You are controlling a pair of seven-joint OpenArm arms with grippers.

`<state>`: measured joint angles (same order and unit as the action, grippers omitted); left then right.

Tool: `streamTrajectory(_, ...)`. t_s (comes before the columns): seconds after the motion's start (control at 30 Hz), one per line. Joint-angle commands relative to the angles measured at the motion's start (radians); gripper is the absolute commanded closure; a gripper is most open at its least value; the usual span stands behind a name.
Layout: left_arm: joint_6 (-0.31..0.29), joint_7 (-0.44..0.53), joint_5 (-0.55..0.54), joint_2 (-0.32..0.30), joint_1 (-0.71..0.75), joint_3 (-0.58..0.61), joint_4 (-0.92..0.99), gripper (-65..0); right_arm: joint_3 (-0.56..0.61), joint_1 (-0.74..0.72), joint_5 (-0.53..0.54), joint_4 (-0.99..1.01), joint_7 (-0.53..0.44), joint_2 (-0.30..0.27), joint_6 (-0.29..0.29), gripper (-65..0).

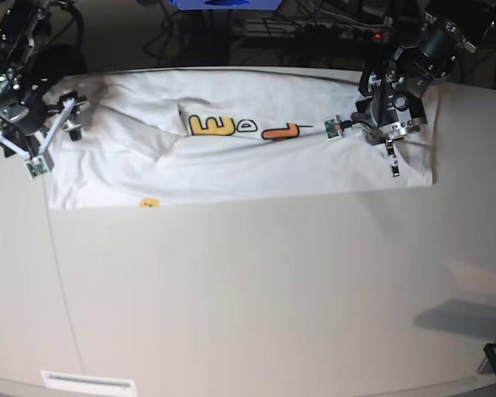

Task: Fold the T-shirt properly
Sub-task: 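Close the left gripper to pinch the strip end, then lower the right gripper and pinch the opposite strip end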

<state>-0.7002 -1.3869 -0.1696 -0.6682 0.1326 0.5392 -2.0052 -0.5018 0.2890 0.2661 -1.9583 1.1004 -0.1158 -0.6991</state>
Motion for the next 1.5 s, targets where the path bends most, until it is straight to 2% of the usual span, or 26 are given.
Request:
streamTrajectory(0.0, 0.002, -0.009, 0.009, -0.017, 0.011, -0.017, -0.021, 0.0, -0.002, -0.006, 0.011, -0.013, -0.015, -0.011, 0.001, -45.6)
streamTrajectory(0.6, 0.002, 0.008, 0.008, -0.018, 0.071, -0.023, -0.035, 0.0, 0.001, -0.003, 0.011, 0.012, -0.015, 0.011, 0.001, -45.6)
streamTrajectory(0.67, 0.002, 0.028, 0.006, -0.017, 0.068, -0.026, -0.035, -4.9, 0.001, -0.003, 0.011, 0.012, -0.015, 0.011, 0.001, -45.6)
streamTrajectory(0.77, 0.002, 0.054, 0.006, -0.008, 0.066, -0.043, -0.035, -17.6, 0.001, -0.003, 0.011, 0.009, -0.015, 0.009, 0.001, -45.6)
streamTrajectory(0.9, 0.002, 0.083, 0.006, 0.048, 0.071, -0.17, -0.035, -35.4, 0.001, -0.003, 0.011, 0.007, -0.016, 0.008, 0.001, -45.6)
streamTrajectory(0.97, 0.002, 0.088, -0.031, 0.081, 0.062, -0.245, -0.035, -40.1, 0.001, -0.003, 0.011, 0.006, -0.044, 0.005, 0.001, -45.6)
streamTrajectory(1.07, 0.002, 0.163, -0.143, 0.135, 0.069, -0.385, -0.035, -40.1, 0.002, -0.003, 0.011, -0.003, -0.124, 0.005, 0.001, -45.6)
streamTrajectory(1.17, 0.002, 0.268, -0.179, 0.213, 0.085, -0.515, -0.03, -39.3, 0.002, -0.001, 0.009, -0.014, -0.2, 0.0, 0.001, -45.6)
streamTrajectory(1.27, 0.002, 0.403, -0.138, 0.302, 0.124, -0.627, -0.03, -28.9, 0.001, -0.001, 0.009, -0.016, -0.273, -0.02, 0.001, -45.6)
streamTrajectory(1.4, 0.002, 0.624, -0.018, 0.4, 0.178, -0.703, -0.03, -7.6, 0.002, 0.014, 0.008, -0.025, -0.334, -0.02, 0.001, -45.6)
streamTrajectory(1.47, 0.002, 0.729, 0.041, 0.446, 0.206, -0.727, -0.027, -5.5, 0.007, 0.048, 0.0, -0.042, -0.403, -0.02, 0.001, -45.4)
